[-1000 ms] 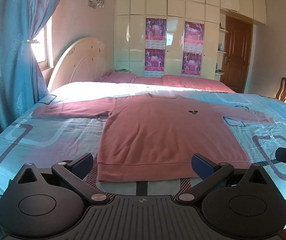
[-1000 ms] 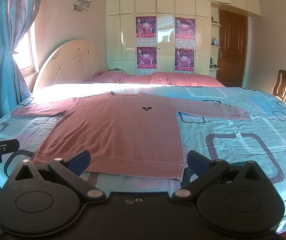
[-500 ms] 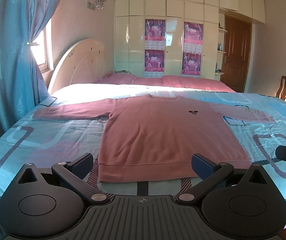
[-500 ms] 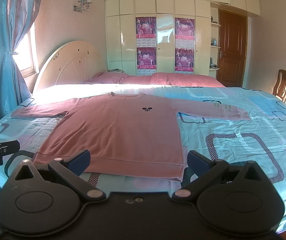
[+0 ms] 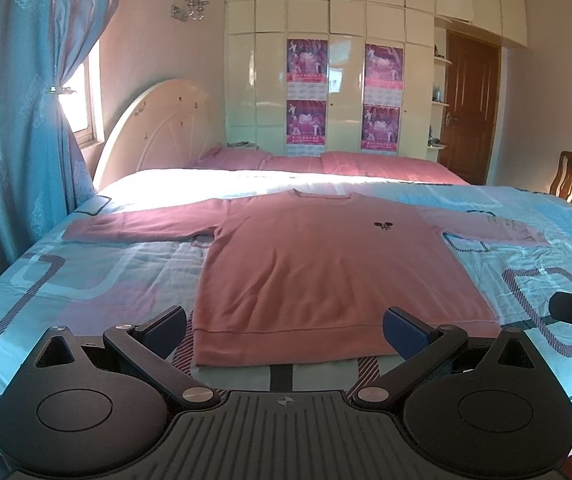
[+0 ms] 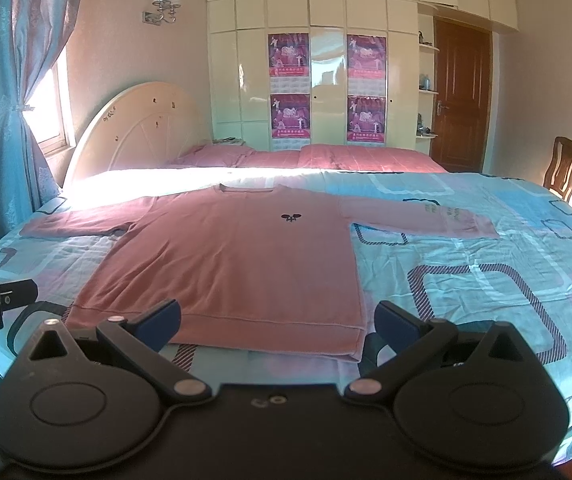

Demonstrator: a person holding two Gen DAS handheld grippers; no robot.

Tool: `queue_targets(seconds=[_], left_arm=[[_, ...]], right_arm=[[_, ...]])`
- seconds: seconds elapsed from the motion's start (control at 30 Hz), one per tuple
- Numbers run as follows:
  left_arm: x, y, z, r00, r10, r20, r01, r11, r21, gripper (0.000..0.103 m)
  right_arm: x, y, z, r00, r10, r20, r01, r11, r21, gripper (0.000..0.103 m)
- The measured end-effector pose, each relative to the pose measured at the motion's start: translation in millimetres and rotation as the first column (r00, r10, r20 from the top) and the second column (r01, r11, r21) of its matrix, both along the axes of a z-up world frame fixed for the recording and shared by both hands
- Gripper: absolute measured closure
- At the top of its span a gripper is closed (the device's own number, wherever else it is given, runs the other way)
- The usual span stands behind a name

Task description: Fold small clothes

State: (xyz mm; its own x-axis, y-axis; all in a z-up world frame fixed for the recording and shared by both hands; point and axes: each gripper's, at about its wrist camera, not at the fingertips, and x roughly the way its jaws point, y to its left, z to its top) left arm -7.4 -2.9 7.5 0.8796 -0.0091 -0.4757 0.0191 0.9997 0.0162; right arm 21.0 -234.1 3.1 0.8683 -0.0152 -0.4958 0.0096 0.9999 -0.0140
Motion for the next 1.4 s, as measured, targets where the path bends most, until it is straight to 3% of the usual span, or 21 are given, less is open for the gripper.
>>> queue_targets(seconds=[0.37,0.67,0.9,1.1,1.3,1.4], left_arm=[[33.9,-5.9,7.2,1.000,-0.017,0.015,0.017,1.000,-0.005,0.000],[81.1,-23.7,7.5,0.998,-0.044,0.048,0.046,0.998,-0.033,0.000],[145.3,-42.8,-5.0,0.997,-0.077,0.019,0.079,0.993,-0.083,0.000],[215.3,-73.4,-18.9,0.996,-0.092,-0.018,0.091,0.994,-0.062,0.000],[275.6,-111.8,-24.1,0.997,-0.071,-0.020,0.072,0.997,0.015,0.000],[303.9,-122.8,-30.5,0.997,-0.057,-0.059,0.056,0.998,-0.023,0.000]], right_arm=[[28.1,-10.9,13.1,0.999,-0.024,0.042,0.024,1.000,-0.014,0.001],[71.9,-30.0,6.2,0.998,-0.056,0.040,0.056,0.998,-0.011,0.001],[128.0,-60.7,-4.0,0.994,-0.101,0.029,0.101,0.995,0.001,0.000],[188.9,-99.1,-15.1,0.988,-0.155,0.008,0.155,0.988,-0.001,0.000],[241.8,-143.1,-21.1,0.978,-0.207,-0.018,0.207,0.978,-0.002,0.000],[265.0,-163.0,-25.2,0.972,-0.230,-0.036,0.230,0.973,-0.011,0.000]])
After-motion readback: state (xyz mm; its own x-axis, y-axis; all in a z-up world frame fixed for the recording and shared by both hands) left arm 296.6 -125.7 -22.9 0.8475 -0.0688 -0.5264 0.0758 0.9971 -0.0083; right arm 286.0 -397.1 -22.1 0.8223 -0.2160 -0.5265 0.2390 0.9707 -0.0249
